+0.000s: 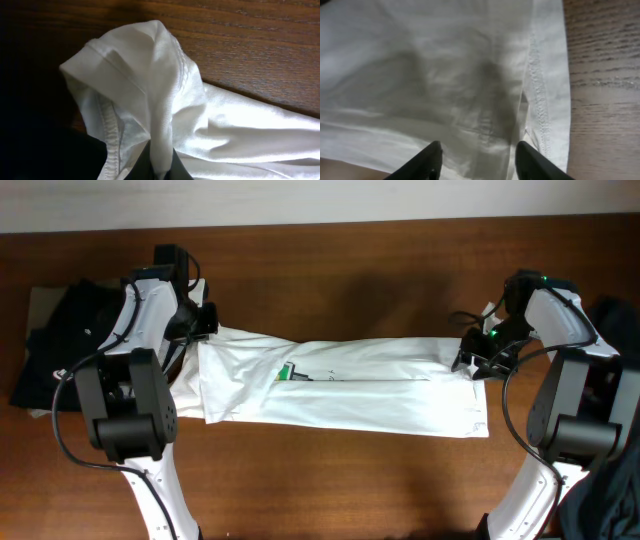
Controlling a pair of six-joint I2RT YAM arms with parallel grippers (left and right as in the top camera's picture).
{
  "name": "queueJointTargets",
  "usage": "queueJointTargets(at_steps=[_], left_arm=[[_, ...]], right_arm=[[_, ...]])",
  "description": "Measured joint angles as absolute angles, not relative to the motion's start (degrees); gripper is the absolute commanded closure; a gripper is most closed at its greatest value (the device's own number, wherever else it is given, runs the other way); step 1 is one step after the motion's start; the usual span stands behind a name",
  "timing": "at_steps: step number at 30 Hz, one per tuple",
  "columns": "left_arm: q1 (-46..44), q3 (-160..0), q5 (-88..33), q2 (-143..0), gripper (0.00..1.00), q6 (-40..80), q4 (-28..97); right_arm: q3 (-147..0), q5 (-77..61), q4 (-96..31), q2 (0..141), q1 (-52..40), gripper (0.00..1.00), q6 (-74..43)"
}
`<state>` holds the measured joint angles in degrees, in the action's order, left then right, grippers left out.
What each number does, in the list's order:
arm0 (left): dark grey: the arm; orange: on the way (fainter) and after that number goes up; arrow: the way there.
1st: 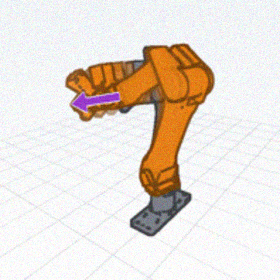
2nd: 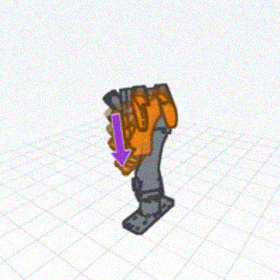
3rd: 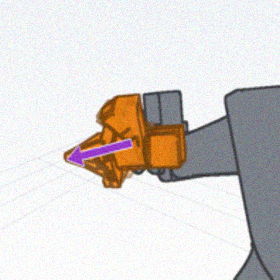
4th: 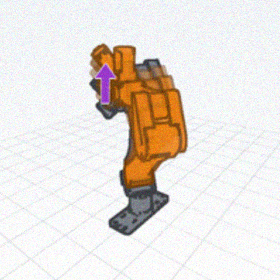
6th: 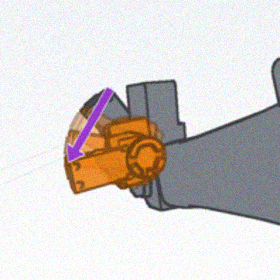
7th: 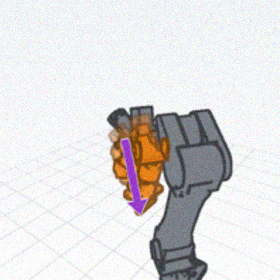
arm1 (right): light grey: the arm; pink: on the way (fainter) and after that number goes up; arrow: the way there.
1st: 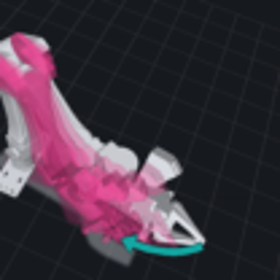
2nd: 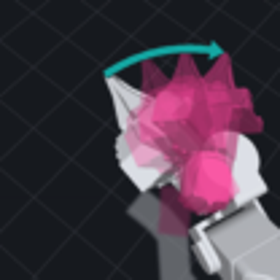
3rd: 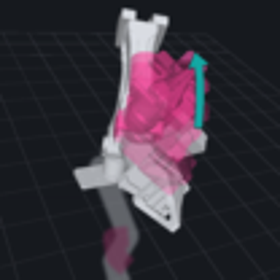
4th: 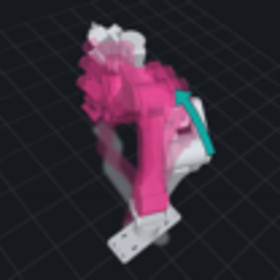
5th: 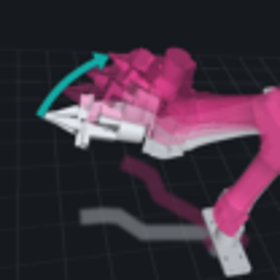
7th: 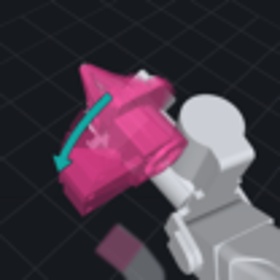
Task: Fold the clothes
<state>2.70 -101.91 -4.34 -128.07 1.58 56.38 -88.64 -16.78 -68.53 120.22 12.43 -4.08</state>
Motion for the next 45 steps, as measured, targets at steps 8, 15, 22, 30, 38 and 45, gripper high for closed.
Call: queueJointTargets(at_steps=[8, 15, 22, 30, 38, 45], left_arm=[[2.7, -102.8, -4.6, -128.1, 0.96, -0.5, 61.7], [2.5, -103.1, -5.7, -128.1, 0.96, -2.6, 64.5], [2.6, -103.6, -5.4, -128.1, 0.64, -4.0, 72.7], [2.6, -103.7, -5.4, -128.1, 0.53, -4.3, 75.8], [2.6, -103.7, -5.4, -128.1, 0.53, -4.3, 74.7], [2.6, -103.7, -5.4, -128.1, 0.54, -4.3, 74.5]], right_arm=[[-92.5, -22.9, -67.7, 118.0, 18.7, 0.96, -2.3], [-93.9, -18.6, -79.6, 114.3, 21.2, 0.95, -2.5], [-85.3, -9.5, -77.6, 114.3, 21.3, 0.68, -3.5], [-83.1, -15.0, -68.7, 114.2, 21.3, 0.54, -2.5], [-72.8, -22.6, -57.7, 114.2, 21.6, 0.86, -2.5], [-83.5, -23.5, -63.0, 114.3, 23.4, 0.96, -2.3]])
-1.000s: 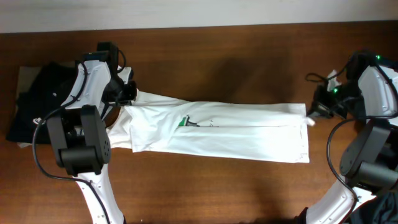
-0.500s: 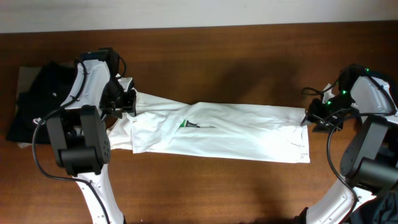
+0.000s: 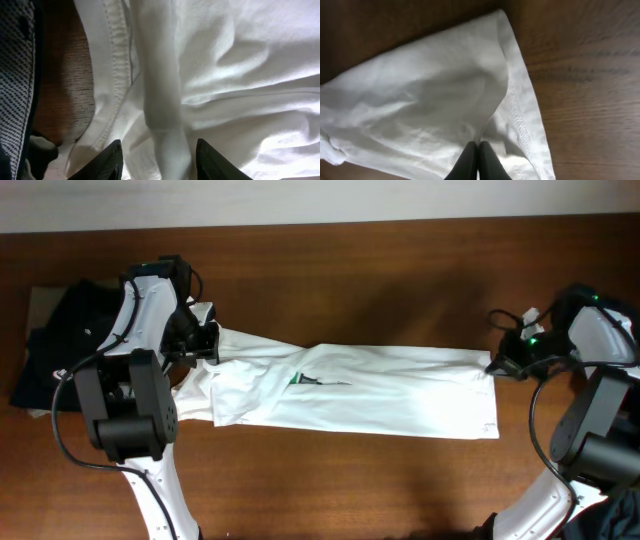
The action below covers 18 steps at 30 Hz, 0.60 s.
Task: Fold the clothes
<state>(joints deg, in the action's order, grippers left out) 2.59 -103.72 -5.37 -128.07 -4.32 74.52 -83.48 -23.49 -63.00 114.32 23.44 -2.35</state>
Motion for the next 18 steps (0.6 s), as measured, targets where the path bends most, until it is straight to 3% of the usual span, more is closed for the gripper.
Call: queueJointTargets(at_steps=[4, 5, 6, 7, 9, 11, 13, 14, 15, 16, 18], left_arm=[[2.6, -103.7, -5.4, -128.1, 0.54, -4.3, 74.5], [2.6, -103.7, -5.4, -128.1, 0.54, -4.3, 74.5], [2.6, -103.7, -5.4, -128.1, 0.54, -4.3, 74.5], [2.6, -103.7, -5.4, -128.1, 0.54, -4.3, 74.5], [2.6, -103.7, -5.4, -128.1, 0.54, -4.3, 74.7], [2.6, -103.7, -5.5, -128.1, 0.54, -4.3, 75.6], [2.5, -103.7, -6.7, -128.1, 0.54, -4.3, 75.5], [2.4, -103.7, -7.2, -128.1, 0.54, -4.3, 75.5], [2.2, -103.7, -7.7, -128.1, 0.54, -4.3, 75.4], [1.8, -103.7, -8.4, -128.1, 0.54, -4.6, 75.3], [1.2, -103.7, -10.1, -128.1, 0.54, -5.0, 75.4]], right_arm=[[-87.1, -23.5, -59.4, 114.3, 26.2, 0.91, -2.4], [-87.1, -23.5, -58.3, 114.3, 26.4, 0.77, -2.3], [-87.1, -23.5, -58.1, 114.3, 26.5, 0.44, -2.5], [-87.1, -23.5, -58.0, 114.3, 26.5, 0.4, -2.4], [-87.2, -23.5, -60.4, 114.3, 26.5, 0.48, -2.3], [-87.3, -22.7, -65.5, 114.3, 26.5, 0.49, -2.4], [-86.7, -22.2, -65.9, 114.3, 26.3, 0.43, -2.4], [-85.8, -22.1, -65.1, 114.3, 26.3, 0.46, -2.4], [-83.0, -21.9, -61.7, 114.2, 26.0, 0.58, -2.3], [-81.1, -21.8, -59.7, 114.2, 25.7, 0.78, -2.4], [-78.0, -21.8, -55.2, 114.3, 25.5, 0.8, -2.3]])
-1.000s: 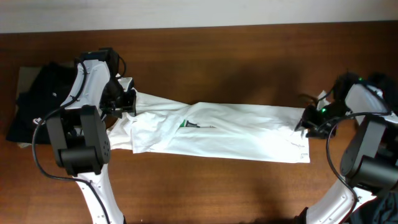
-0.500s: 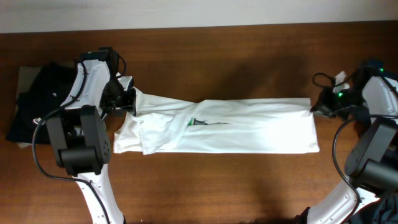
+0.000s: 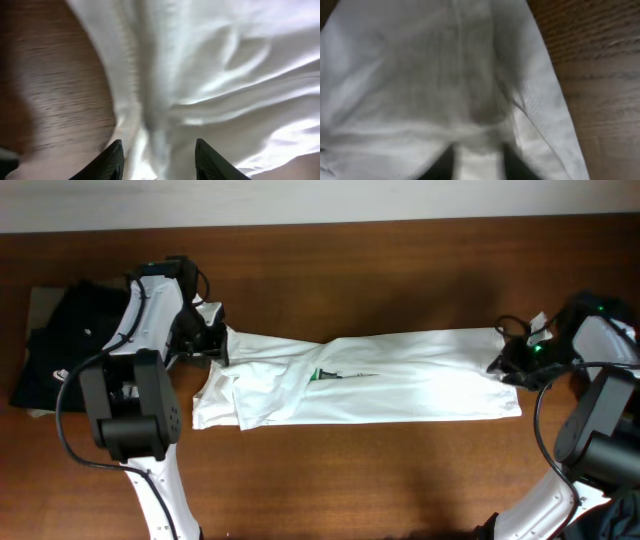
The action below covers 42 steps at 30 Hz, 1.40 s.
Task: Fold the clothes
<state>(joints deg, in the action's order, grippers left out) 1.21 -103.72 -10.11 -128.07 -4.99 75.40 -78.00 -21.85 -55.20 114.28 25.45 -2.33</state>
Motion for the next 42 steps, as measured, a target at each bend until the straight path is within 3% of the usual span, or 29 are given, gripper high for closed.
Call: queueJointTargets(at_steps=[1, 3, 8, 9, 13, 17, 20, 24, 26, 27, 29, 35, 42], left_arm=[[0.8, -103.7, -10.8, -128.1, 0.54, -5.1, 75.6], [0.7, -103.7, -11.6, -128.0, 0.54, -5.2, 75.9], [0.7, -103.7, -11.5, -128.0, 0.54, -5.2, 76.1], [0.7, -103.7, -11.1, -128.0, 0.54, -5.2, 76.0], [0.7, -103.7, -10.5, -128.0, 0.53, -5.2, 75.4], [0.7, -103.7, -10.5, -127.9, 0.53, -5.2, 74.8], [0.7, -103.7, -10.5, -127.9, 0.53, -5.2, 73.9], [0.7, -103.7, -10.5, -127.9, 0.53, -5.2, 73.4], [0.7, -103.7, -10.5, -127.9, 0.53, -5.2, 73.3], [0.7, -103.7, -10.5, -127.9, 0.53, -5.2, 73.3], [0.7, -103.7, -10.5, -127.9, 0.53, -5.2, 73.2], [0.7, -103.7, -10.5, -127.9, 0.53, -5.2, 73.3], [0.7, -103.7, -10.5, -127.9, 0.53, -5.2, 73.2]], right_arm=[[-77.5, -22.0, -55.1, 114.3, 25.5, 0.89, -2.3], [-77.2, -22.5, -55.0, 114.3, 25.5, 0.96, -2.4], [-82.5, -25.3, -58.7, 114.3, 26.3, 0.95, -2.3], [-85.0, -25.6, -59.2, 114.3, 26.9, 0.64, -2.3], [-88.5, -22.8, -62.3, 114.1, 27.4, 0.58, -2.2], [-81.4, -21.2, -54.8, 114.5, 27.3, 0.58, -2.1], [-78.8, -22.6, -50.9, 114.7, 27.1, 0.65, -2.2], [-78.7, -23.1, -48.8, 114.7, 24.8, 0.66, -2.3], [-78.6, -23.0, -47.7, 114.7, 23.1, 0.72, -2.3], [-78.6, -23.0, -47.5, 114.7, 22.4, 0.83, -2.4], [-78.5, -22.8, -47.4, 114.8, 21.6, 0.96, -2.4], [-79.9, -22.1, -52.4, 114.9, 22.7, 0.96, -2.3], [-97.0, -25.9, -52.5, 114.5, 23.6, 0.96, -2.9]])
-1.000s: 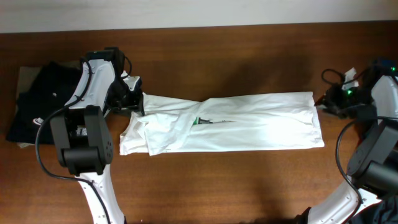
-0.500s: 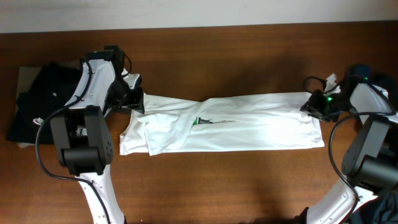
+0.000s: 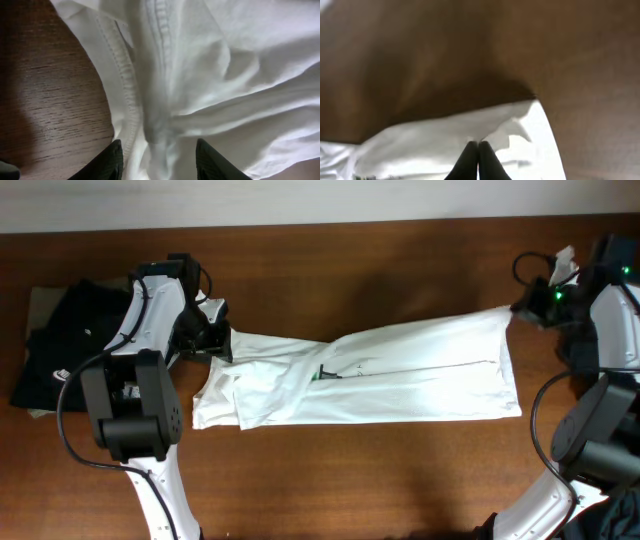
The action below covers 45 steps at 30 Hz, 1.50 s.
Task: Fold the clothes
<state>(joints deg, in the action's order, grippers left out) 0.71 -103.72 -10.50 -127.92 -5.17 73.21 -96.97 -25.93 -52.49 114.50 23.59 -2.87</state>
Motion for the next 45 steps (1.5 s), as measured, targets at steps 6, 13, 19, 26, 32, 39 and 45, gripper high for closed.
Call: queueJointTargets(at_steps=[6, 13, 19, 26, 32, 39, 45], left_arm=[[0.7, -103.7, -10.5, -127.9, 0.53, -5.2, 73.2], [0.7, -103.7, -10.5, -127.9, 0.53, -5.2, 73.2], [0.7, -103.7, -10.5, -127.9, 0.53, -5.2, 73.1], [0.7, -103.7, -10.5, -127.9, 0.53, -5.2, 74.5], [0.7, -103.7, -12.4, -127.9, 0.5, -5.2, 77.8], [0.7, -103.9, -13.7, -127.8, 0.4, -5.2, 78.9], [0.7, -110.8, -14.2, -122.5, 0.22, -5.7, 80.5]], right_arm=[[-97.0, -26.1, -52.2, 114.5, 23.6, 0.96, -3.0], [-97.0, -26.5, -51.2, 114.5, 23.2, 0.96, -3.2], [-95.7, -12.7, -66.9, 114.5, 23.2, 0.96, -3.2], [-89.3, -4.6, -65.7, 114.4, 24.4, 0.6, -4.9], [-89.3, -7.4, -65.8, 114.4, 24.6, 0.4, -5.2], [-89.3, -13.3, -62.5, 114.8, 27.9, 0.26, 0.2], [-89.3, -17.7, -62.4, 120.0, 33.2, 0.04, 8.5]])
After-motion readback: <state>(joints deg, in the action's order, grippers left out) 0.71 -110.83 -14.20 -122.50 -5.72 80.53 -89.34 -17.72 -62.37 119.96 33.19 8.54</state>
